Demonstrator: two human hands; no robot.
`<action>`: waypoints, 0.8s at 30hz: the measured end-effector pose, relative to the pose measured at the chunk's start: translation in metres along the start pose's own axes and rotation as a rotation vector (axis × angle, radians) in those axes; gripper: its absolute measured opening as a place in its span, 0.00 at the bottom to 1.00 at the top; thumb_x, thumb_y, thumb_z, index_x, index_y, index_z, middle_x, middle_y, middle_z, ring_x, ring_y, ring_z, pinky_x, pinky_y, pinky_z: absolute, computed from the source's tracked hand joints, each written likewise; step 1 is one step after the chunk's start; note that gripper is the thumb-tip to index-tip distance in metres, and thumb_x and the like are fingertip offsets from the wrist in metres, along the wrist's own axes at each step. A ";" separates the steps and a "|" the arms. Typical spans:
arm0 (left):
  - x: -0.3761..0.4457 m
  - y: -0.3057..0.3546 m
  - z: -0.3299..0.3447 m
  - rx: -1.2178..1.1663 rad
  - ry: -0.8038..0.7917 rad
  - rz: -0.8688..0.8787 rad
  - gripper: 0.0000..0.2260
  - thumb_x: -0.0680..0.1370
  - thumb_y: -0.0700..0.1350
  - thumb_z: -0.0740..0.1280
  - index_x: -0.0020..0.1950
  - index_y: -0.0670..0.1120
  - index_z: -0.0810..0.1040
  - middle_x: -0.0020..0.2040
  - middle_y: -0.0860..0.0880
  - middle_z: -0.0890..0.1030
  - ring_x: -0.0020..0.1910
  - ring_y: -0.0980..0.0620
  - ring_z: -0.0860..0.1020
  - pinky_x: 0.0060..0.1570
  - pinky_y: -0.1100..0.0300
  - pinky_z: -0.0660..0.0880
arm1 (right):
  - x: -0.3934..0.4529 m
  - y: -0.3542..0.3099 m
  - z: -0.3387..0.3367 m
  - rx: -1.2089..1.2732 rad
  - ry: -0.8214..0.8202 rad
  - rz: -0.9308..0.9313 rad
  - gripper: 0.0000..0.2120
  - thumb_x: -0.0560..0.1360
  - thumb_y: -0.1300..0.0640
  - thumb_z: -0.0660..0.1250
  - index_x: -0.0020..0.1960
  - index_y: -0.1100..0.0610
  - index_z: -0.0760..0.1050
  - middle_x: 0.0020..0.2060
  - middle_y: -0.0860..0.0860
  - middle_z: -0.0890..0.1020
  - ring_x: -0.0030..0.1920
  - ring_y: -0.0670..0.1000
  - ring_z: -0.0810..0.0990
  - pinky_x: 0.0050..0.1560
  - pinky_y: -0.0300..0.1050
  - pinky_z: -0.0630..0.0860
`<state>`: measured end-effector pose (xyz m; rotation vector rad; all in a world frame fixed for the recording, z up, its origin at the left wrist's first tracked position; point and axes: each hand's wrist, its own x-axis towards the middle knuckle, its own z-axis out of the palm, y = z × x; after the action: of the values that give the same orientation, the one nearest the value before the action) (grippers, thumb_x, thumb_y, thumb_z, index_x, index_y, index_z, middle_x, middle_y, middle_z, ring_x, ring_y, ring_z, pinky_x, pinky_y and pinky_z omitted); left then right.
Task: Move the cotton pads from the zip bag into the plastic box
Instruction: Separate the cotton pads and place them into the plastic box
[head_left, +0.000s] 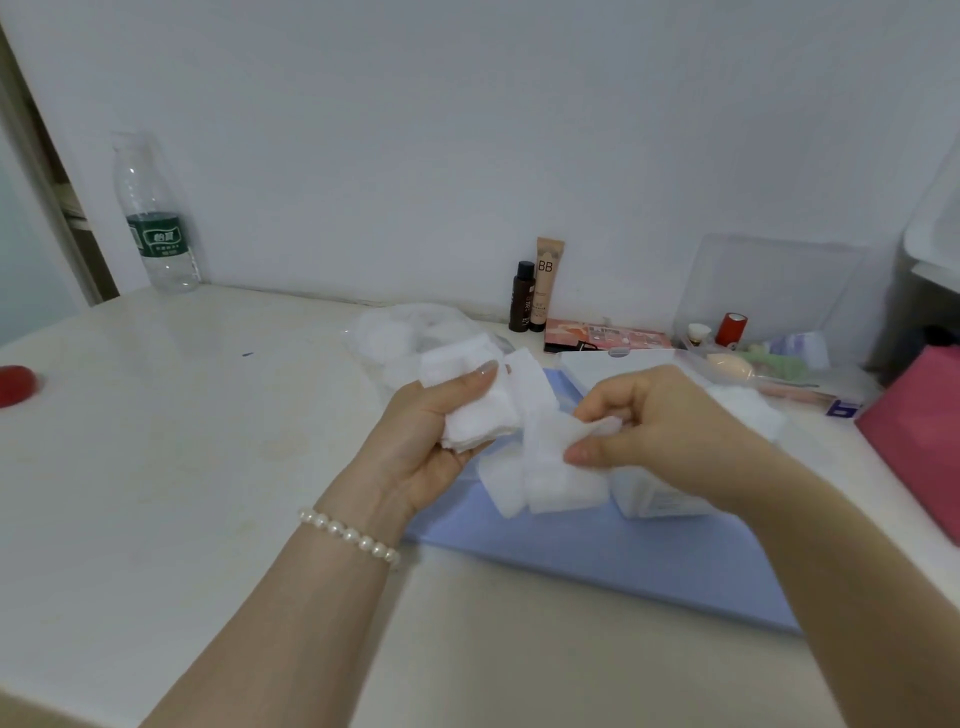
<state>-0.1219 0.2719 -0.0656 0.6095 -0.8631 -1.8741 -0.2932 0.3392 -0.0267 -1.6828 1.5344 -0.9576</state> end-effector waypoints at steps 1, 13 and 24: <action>0.000 -0.003 0.001 0.022 -0.018 -0.004 0.14 0.66 0.36 0.68 0.51 0.39 0.79 0.45 0.44 0.83 0.41 0.50 0.83 0.38 0.59 0.81 | -0.003 -0.003 -0.005 0.182 -0.058 0.004 0.10 0.61 0.70 0.76 0.34 0.58 0.79 0.28 0.46 0.82 0.29 0.40 0.79 0.33 0.30 0.74; -0.004 -0.032 0.018 0.072 -0.321 -0.195 0.11 0.73 0.39 0.64 0.52 0.42 0.82 0.54 0.41 0.81 0.49 0.47 0.81 0.46 0.57 0.79 | 0.003 0.003 0.022 0.421 0.198 -0.101 0.15 0.65 0.70 0.73 0.46 0.54 0.80 0.42 0.65 0.81 0.39 0.57 0.81 0.42 0.52 0.80; -0.003 -0.027 0.019 -0.104 -0.259 -0.238 0.35 0.67 0.65 0.58 0.62 0.40 0.75 0.57 0.40 0.81 0.47 0.46 0.82 0.43 0.56 0.79 | 0.005 0.006 0.033 0.339 0.303 -0.121 0.17 0.66 0.73 0.72 0.46 0.54 0.77 0.31 0.52 0.76 0.24 0.44 0.77 0.25 0.41 0.77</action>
<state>-0.1493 0.2884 -0.0744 0.4246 -0.8813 -2.2350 -0.2679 0.3337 -0.0479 -1.4478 1.3672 -1.5012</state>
